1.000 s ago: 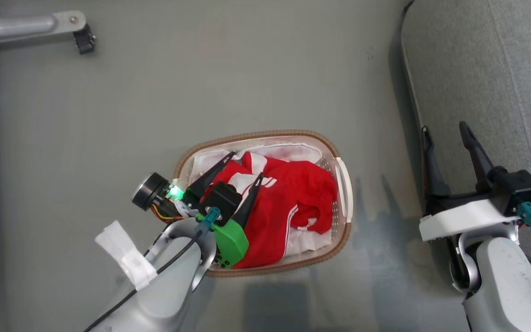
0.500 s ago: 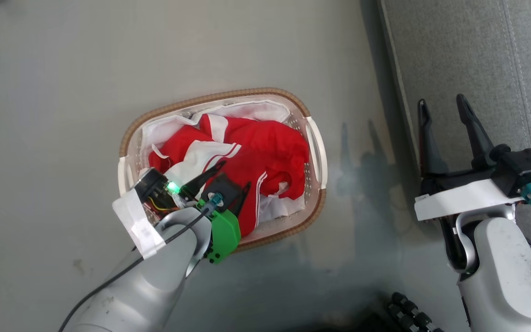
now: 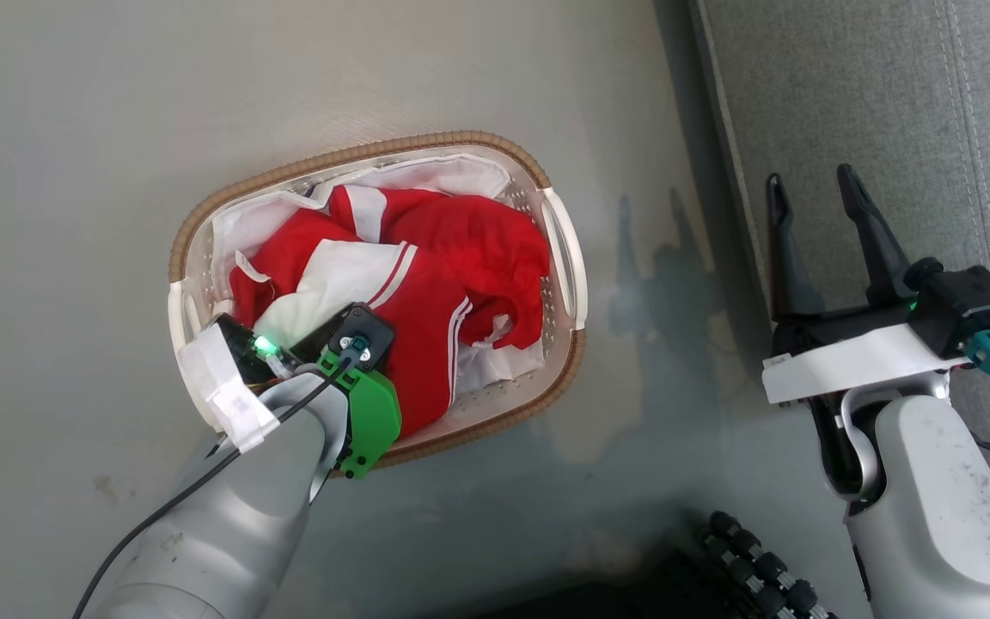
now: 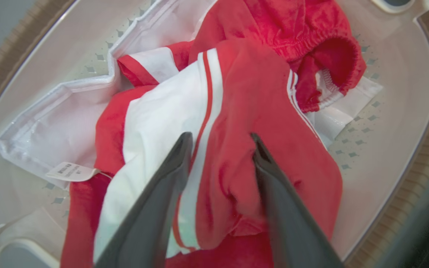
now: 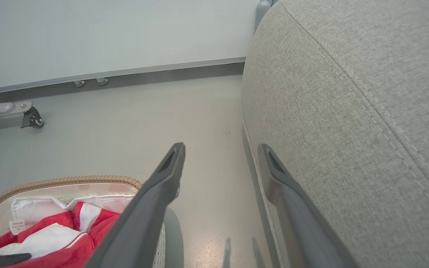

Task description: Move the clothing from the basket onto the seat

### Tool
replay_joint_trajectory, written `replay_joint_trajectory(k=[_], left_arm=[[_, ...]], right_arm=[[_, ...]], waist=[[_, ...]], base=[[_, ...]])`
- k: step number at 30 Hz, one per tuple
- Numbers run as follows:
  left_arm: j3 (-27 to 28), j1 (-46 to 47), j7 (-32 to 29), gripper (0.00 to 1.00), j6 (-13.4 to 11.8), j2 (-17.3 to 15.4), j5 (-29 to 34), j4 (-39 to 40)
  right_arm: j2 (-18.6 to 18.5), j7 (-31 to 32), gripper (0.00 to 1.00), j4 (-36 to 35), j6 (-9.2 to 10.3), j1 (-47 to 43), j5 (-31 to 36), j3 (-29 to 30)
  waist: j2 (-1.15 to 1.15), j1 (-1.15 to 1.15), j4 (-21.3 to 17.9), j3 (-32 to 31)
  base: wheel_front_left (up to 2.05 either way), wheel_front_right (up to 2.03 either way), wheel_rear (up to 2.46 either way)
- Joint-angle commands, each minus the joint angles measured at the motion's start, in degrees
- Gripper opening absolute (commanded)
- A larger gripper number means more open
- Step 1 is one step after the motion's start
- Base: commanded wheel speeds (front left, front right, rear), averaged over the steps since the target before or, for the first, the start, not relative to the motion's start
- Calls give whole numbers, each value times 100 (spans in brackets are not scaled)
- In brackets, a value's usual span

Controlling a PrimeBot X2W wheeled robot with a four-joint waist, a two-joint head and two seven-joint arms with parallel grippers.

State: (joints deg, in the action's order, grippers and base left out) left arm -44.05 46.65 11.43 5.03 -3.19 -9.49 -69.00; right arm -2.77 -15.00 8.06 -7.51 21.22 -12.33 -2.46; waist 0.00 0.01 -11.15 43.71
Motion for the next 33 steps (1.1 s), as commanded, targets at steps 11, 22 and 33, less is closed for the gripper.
replay_joint_trajectory(k=[11,22,33], left_arm=[[-41,-52,227,0,54,12,-218,-62],[-57,-427,378,0,155,29,-497,694],[-48,-694,374,0,220,-223,-538,2030]], right_arm=[[-23,-28,100,169,4,-49,99,79],[-24,-28,100,456,4,-510,463,244],[-25,-28,100,730,4,-1215,603,246]], waist=[[0,-1,208,-484],[0,-1,741,-1848],[0,-1,1186,-3360]], base=[[0,0,0],[0,0,0],[0,0,0]])
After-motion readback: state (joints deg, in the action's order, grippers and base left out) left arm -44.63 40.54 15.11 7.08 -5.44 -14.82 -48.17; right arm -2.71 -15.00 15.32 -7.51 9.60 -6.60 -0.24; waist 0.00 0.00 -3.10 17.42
